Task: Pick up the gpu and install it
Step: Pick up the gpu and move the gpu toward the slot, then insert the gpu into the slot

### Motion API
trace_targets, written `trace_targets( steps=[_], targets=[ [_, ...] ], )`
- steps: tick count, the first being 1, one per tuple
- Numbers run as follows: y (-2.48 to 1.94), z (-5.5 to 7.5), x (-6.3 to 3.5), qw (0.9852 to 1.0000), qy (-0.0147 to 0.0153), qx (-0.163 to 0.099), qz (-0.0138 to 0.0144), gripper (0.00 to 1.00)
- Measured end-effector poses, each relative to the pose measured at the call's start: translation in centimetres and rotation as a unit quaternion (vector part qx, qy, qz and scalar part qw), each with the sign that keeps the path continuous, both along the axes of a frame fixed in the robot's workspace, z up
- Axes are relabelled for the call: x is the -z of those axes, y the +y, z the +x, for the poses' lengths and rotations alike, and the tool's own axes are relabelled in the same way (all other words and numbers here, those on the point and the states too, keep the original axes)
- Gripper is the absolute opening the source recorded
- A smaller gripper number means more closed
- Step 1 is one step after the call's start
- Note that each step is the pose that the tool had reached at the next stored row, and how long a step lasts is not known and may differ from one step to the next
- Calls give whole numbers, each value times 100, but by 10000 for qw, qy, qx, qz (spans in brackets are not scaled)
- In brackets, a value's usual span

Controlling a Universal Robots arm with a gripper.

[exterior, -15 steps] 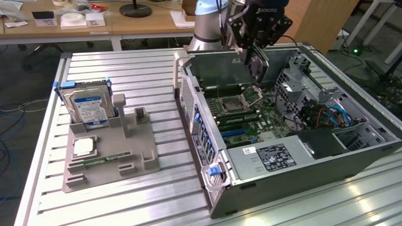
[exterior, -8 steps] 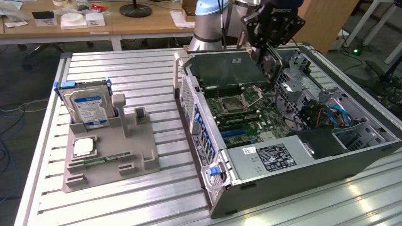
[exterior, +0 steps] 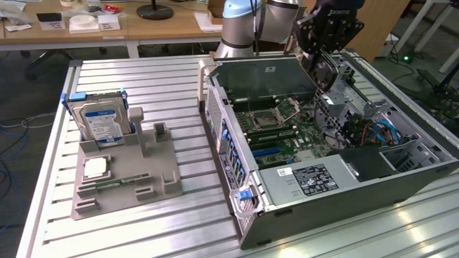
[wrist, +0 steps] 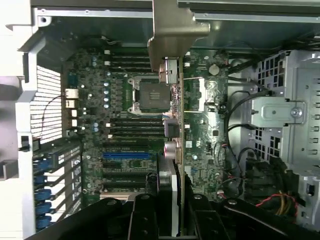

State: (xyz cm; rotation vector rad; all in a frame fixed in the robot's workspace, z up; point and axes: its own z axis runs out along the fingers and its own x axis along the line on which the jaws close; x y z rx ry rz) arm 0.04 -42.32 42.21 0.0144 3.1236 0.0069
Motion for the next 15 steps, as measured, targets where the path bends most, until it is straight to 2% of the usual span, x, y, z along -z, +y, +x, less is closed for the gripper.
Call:
trace_targets(
  steps=[15],
  targets=[
    [0,11,0,10000,1,0,0,28]
  ],
)
